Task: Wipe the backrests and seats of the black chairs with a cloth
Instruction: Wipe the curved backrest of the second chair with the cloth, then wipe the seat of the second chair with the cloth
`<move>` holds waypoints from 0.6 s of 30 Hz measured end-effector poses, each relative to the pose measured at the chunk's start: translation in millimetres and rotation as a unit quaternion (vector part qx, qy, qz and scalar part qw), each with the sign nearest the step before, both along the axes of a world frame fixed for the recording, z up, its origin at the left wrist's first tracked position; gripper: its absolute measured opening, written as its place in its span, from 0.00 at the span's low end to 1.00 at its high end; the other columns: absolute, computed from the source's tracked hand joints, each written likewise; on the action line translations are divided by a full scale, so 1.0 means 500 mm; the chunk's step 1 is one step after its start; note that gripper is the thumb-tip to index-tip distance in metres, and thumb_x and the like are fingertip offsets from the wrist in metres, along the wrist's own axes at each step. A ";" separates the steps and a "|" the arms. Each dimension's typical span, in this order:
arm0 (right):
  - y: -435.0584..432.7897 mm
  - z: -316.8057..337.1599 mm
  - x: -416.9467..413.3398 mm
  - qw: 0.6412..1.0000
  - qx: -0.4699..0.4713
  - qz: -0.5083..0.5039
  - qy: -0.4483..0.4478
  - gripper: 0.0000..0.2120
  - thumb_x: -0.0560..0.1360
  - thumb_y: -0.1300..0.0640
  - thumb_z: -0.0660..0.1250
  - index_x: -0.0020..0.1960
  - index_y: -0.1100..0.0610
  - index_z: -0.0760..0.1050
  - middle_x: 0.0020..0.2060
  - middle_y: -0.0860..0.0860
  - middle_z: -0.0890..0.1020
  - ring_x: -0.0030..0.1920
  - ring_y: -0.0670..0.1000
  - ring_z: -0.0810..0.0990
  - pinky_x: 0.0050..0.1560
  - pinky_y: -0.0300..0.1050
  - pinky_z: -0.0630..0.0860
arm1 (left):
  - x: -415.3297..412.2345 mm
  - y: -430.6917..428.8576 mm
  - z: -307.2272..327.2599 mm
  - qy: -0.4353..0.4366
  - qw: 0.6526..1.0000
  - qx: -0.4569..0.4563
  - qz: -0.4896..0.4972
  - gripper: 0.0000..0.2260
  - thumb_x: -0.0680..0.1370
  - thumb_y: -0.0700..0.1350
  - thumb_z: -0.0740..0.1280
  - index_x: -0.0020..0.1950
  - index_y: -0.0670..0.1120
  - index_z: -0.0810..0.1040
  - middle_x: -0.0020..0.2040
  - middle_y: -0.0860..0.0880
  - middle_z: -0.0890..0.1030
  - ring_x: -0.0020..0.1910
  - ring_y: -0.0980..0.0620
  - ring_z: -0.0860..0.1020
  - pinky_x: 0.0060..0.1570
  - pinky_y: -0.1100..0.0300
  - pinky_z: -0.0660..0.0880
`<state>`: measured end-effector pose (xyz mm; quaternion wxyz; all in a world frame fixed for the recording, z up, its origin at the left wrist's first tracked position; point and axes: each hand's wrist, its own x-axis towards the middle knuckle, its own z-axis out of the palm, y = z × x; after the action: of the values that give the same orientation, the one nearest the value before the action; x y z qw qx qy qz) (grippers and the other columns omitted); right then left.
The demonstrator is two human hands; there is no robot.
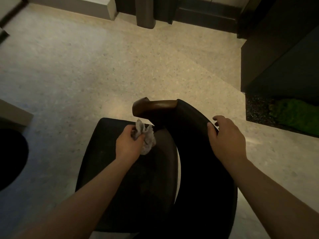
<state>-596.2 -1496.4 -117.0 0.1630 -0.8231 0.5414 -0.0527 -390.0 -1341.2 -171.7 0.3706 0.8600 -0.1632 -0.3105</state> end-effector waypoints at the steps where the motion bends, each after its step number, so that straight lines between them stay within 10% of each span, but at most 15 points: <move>1: 0.007 0.013 0.001 1.000 -0.008 -0.003 -0.016 0.17 0.81 0.48 0.58 0.66 0.55 0.72 0.57 0.53 0.79 0.55 0.54 0.78 0.54 0.52 0.77 | 0.004 0.012 0.020 -0.005 1.000 -0.012 -0.004 0.11 0.78 0.49 0.69 0.59 0.51 0.75 0.50 0.54 0.79 0.49 0.58 0.78 0.43 0.65 0.72; 10: 0.181 0.105 0.059 0.983 0.104 0.036 -0.147 0.17 0.80 0.48 0.61 0.68 0.49 0.69 0.63 0.47 0.73 0.58 0.42 0.72 0.56 0.38 0.68 | 0.023 0.087 0.181 0.054 0.992 -0.116 -0.013 0.07 0.77 0.47 0.69 0.52 0.53 0.74 0.48 0.56 0.78 0.49 0.58 0.78 0.55 0.51 0.79; 18: 0.301 0.137 0.082 0.944 0.196 0.082 -0.252 0.25 0.77 0.47 0.66 0.72 0.41 0.64 0.65 0.42 0.69 0.65 0.41 0.69 0.64 0.48 0.75 | 0.011 0.142 0.236 0.119 0.985 -0.125 -0.021 0.06 0.75 0.46 0.71 0.50 0.54 0.77 0.51 0.52 0.82 0.53 0.53 0.81 0.56 0.48 0.79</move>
<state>-555.4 -1345.6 -48.2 0.4559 -0.7763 0.4130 -0.1377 -384.3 -1270.2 -53.9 0.4849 0.7602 -0.1737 -0.3959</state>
